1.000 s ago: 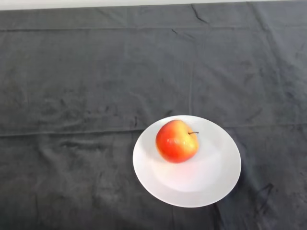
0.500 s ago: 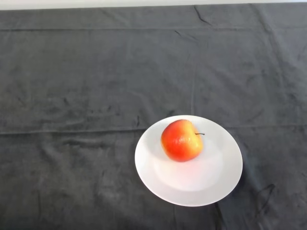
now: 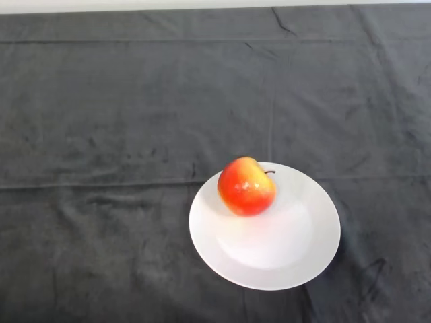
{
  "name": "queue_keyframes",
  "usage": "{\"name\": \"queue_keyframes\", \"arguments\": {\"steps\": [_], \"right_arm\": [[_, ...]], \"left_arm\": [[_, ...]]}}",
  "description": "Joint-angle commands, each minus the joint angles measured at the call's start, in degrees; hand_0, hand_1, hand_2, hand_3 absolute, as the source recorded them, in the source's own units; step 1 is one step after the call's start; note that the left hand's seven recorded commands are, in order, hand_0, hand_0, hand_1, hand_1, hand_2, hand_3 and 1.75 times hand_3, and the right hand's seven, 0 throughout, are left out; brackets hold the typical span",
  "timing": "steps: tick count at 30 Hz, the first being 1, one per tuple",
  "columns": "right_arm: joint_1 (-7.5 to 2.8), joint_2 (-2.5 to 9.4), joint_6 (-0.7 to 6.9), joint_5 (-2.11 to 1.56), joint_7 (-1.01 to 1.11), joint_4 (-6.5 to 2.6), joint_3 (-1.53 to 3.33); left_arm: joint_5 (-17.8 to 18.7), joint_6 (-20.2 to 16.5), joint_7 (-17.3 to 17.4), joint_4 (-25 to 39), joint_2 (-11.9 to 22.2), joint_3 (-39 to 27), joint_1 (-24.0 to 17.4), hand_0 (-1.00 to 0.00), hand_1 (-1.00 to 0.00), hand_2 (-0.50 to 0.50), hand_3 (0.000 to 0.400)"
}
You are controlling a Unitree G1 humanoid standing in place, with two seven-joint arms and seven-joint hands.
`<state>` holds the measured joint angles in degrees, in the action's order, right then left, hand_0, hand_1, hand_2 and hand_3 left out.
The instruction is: Move the apple to the plate
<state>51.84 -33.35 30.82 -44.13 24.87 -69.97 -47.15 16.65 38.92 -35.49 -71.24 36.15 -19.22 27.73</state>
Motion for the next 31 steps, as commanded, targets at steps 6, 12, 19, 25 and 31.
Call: {"name": "queue_keyframes", "arguments": {"steps": [6, 12, 19, 25, 31], "right_arm": [[-1.83, -1.05, -0.37, -0.47, 0.13, -0.67, -0.31], [-1.83, -1.05, -0.37, -0.47, 0.13, -0.67, -0.31], [-1.83, -1.06, -0.37, -0.47, 0.13, -0.68, -0.31], [-1.83, -1.06, -0.37, -0.47, 0.13, -0.68, -0.31], [-1.82, -1.06, -0.37, -0.47, 0.13, -0.68, -0.32]], "left_arm": [[-1.2, 1.7, -0.7, 1.5, 2.9, -1.6, -0.8, 0.0, 0.0, 0.0, 0.0], [-1.5, 1.9, -0.7, 1.7, 2.9, -2.3, -0.6, 0.0, 0.0, 0.0, 0.0], [-2.2, 1.9, -0.6, 1.8, 3.1, -2.6, -0.1, 0.0, 0.0, 0.0, 0.0], [-2.9, 2.3, -0.6, 1.9, 3.2, -2.9, -0.2, 0.0, 0.0, 0.0, 0.0], [-3.6, 2.5, -0.7, 2.0, 2.9, -3.0, -0.2, 0.0, 0.0, 0.0, 0.0]]}}
